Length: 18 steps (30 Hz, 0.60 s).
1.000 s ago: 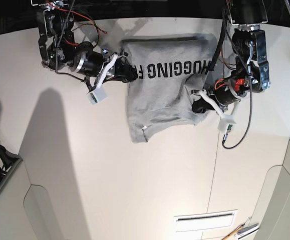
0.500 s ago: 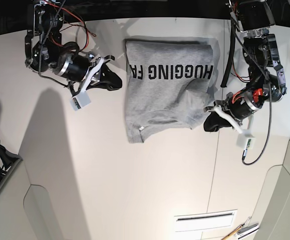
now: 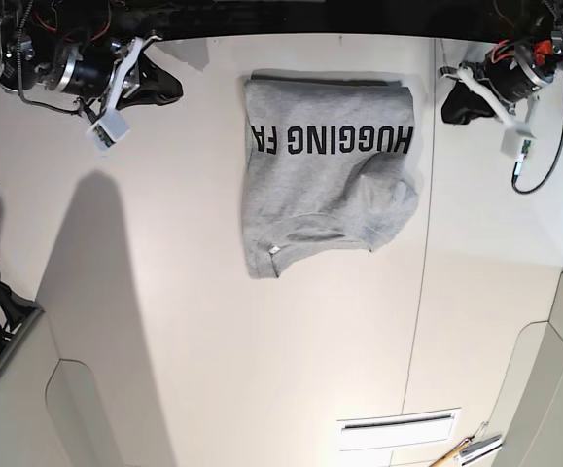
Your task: Fold the T-shirt properly
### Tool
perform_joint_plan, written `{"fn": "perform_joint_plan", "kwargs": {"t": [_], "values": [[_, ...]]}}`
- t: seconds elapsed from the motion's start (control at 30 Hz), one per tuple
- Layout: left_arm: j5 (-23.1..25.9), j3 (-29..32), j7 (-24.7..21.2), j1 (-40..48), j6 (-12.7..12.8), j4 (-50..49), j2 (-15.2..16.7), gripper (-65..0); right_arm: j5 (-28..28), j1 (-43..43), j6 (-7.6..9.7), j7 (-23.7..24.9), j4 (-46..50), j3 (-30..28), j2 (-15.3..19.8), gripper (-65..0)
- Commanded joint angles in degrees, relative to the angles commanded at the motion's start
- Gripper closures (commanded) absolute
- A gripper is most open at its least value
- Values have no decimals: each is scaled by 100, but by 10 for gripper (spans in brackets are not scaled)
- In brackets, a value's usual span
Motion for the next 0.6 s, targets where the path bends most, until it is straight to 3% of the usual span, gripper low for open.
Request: {"fn": "perform_joint_plan", "kwargs": {"t": [0.17,0.33,0.5,0.6], "values": [[50,0,85,1211,0,-2,-2,-43,44,-739,0,-2,0,-378,881,0],[380,7,-20,2179,0,-17,4,-43,144,-1281,-4,-15,-4,-1449,1847,0],[1167,337,-761,2610,0,-313,2,-43,-55,-1305,-9,46,-168,-2669,2358,0],[1912,881,-1451,2603,0,-800,-2,-43,-581,-1305,-9,693,-522,-3287,2393,0]]}}
